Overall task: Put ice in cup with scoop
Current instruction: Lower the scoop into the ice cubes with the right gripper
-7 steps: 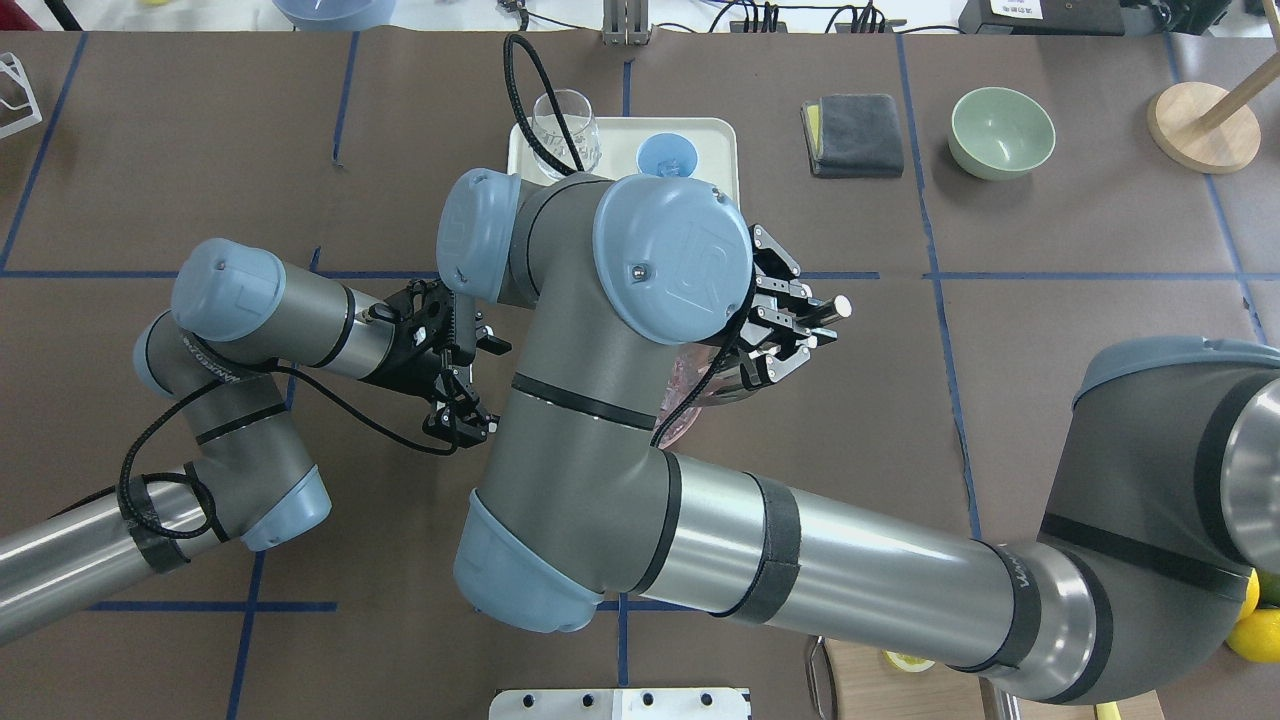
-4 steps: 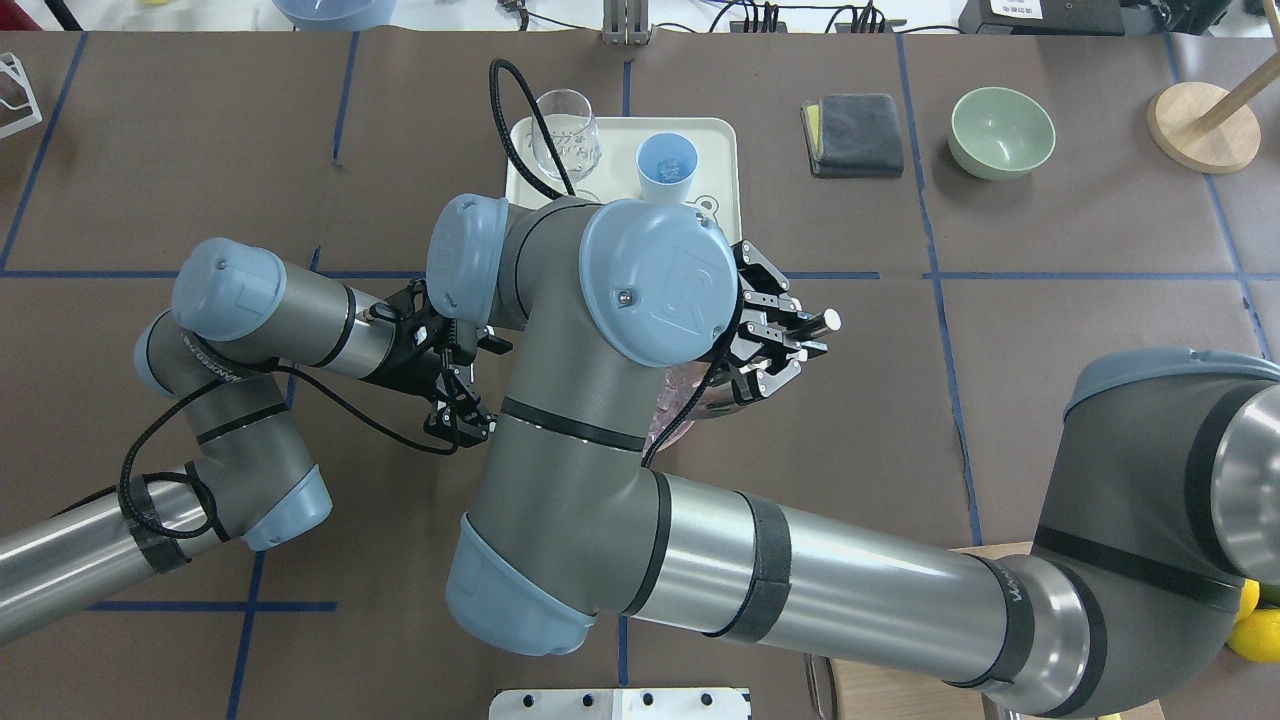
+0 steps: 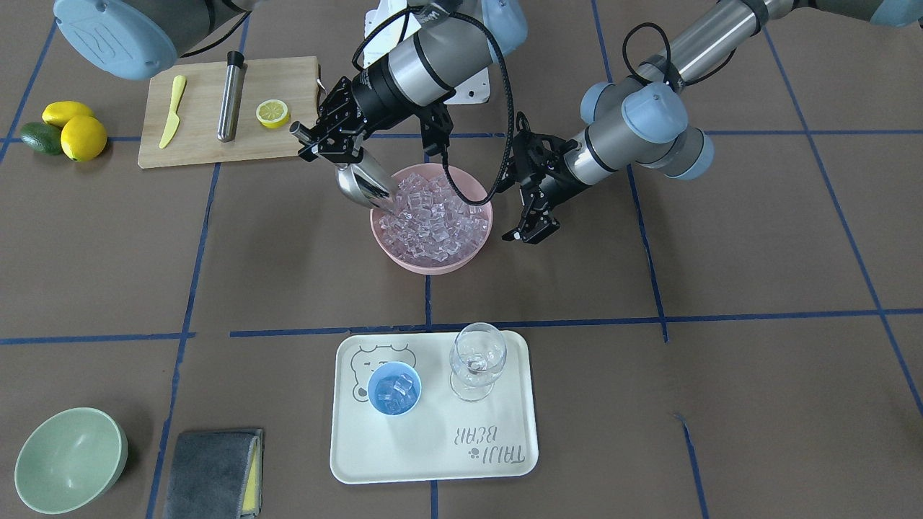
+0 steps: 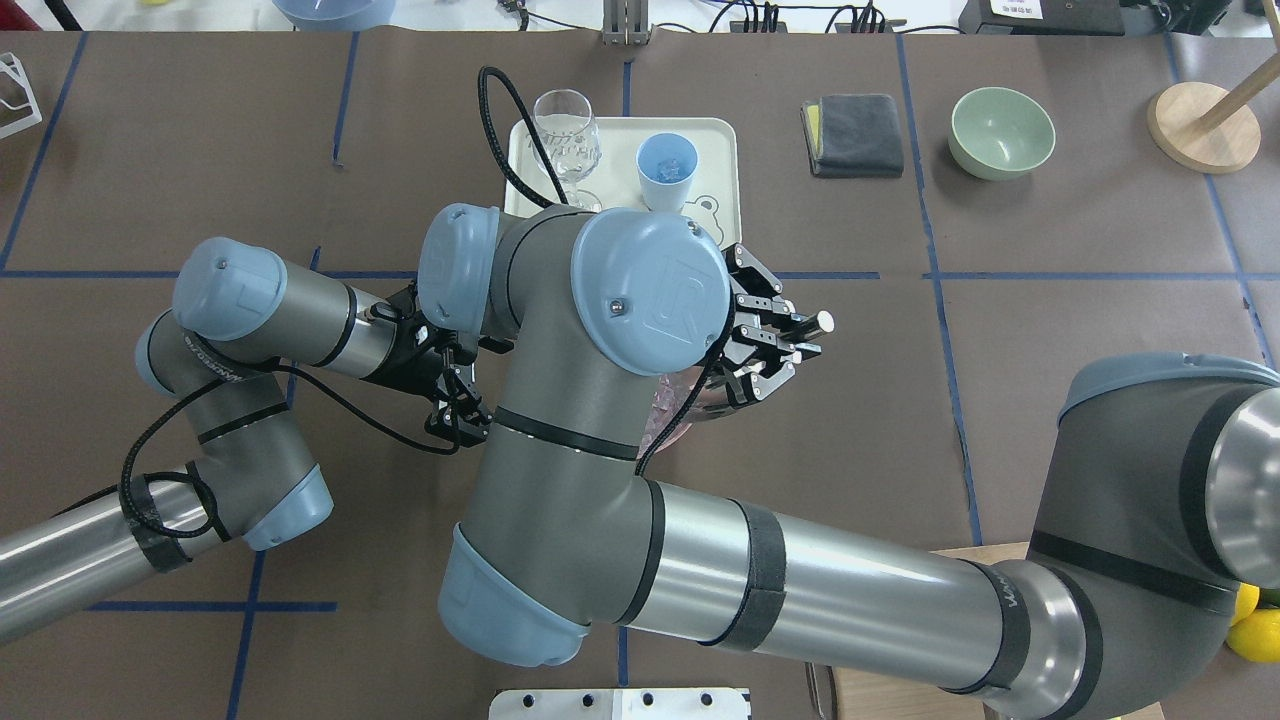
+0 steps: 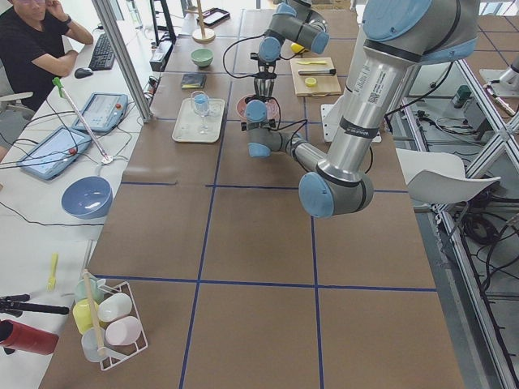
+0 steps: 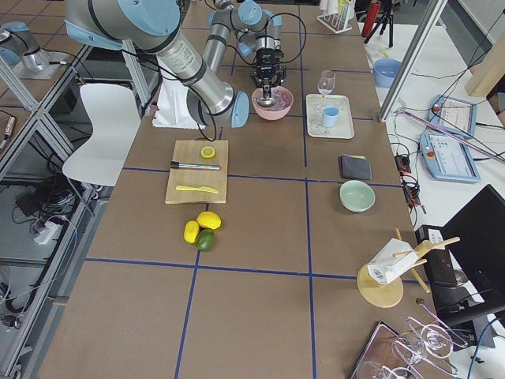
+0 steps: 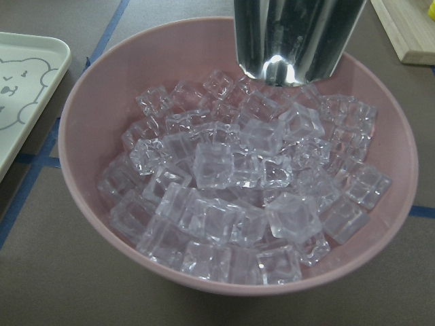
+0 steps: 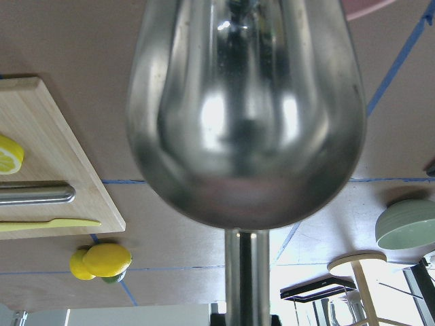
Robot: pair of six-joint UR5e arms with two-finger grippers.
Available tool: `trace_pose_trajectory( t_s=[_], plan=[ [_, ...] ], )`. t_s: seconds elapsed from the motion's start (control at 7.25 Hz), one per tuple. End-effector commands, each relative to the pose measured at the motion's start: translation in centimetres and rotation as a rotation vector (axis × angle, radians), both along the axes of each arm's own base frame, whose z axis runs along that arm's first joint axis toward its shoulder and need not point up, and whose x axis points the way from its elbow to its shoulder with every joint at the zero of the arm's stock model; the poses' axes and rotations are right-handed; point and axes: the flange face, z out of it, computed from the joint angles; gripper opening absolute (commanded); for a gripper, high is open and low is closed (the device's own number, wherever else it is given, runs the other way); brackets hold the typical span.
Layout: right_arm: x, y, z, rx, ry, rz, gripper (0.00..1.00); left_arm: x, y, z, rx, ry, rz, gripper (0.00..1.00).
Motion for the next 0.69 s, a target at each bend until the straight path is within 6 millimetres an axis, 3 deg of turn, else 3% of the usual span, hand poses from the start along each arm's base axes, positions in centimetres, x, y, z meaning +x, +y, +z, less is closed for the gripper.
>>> trace_pose_trajectory(
  t_s=[0.0, 0.55],
  plan=[
    [0.44, -0.59, 0.03, 0.005, 0.005, 0.009, 0.00, 0.01, -0.01, 0.14, 0.001, -0.002, 0.000, 1.00],
    [0.01, -0.67, 0.81, 0.012, 0.014, 0.012, 0.00, -0.01, 0.00, -0.04, 0.002, 0.001, 0.000, 1.00]
  ],
)
